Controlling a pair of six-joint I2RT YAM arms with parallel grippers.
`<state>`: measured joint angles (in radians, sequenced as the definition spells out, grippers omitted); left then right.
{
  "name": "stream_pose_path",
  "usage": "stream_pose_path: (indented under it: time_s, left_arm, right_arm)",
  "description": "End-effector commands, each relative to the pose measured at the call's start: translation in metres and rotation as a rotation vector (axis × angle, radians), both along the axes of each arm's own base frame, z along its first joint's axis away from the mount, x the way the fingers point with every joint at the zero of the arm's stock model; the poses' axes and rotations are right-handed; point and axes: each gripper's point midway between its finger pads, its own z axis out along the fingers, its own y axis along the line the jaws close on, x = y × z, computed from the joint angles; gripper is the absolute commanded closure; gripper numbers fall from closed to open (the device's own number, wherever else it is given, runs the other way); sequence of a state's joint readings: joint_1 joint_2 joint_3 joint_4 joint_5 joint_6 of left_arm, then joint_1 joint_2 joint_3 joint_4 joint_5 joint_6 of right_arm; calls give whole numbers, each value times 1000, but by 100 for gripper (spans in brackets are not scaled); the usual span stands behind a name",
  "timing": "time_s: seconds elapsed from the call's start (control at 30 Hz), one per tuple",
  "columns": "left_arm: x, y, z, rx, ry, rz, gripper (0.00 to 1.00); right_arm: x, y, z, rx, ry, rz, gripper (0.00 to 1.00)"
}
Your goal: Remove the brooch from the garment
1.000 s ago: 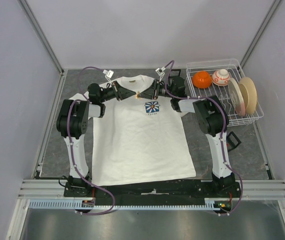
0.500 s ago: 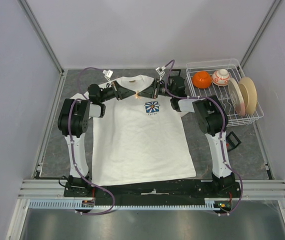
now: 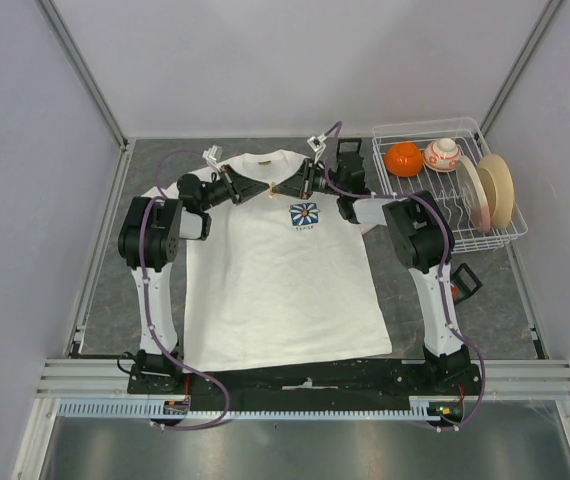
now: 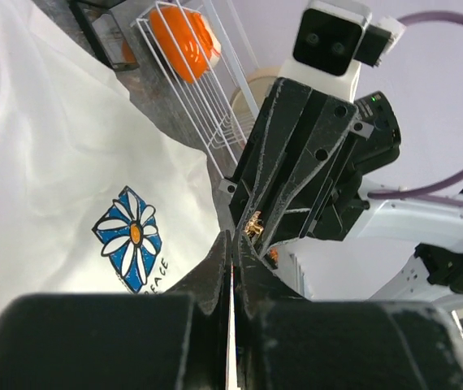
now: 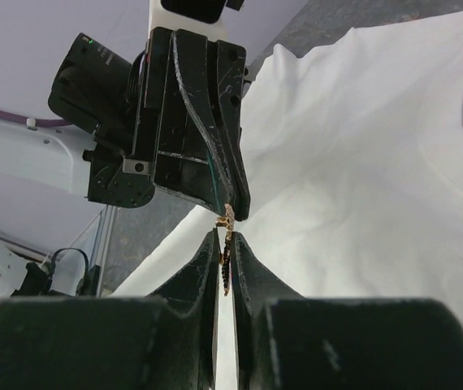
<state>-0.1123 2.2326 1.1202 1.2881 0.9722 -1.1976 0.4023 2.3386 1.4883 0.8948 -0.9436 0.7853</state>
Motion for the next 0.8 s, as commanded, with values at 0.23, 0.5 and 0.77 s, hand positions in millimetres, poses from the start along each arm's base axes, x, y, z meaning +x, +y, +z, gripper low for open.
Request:
stream_pose_path:
  time_s: [0.23, 0.5, 0.77]
  left_arm:
    - [-13, -7, 40, -114, -152, 69, 98]
    - [-17, -17, 48, -155, -151, 129, 98]
    - [-11, -15, 36, -74, -147, 182, 98]
  right_arm:
    - [1, 25, 18, 9, -84, -36, 84]
    - [2, 29, 16, 5, -81, -53, 84]
    - [-5, 30, 32, 95, -46, -25, 72]
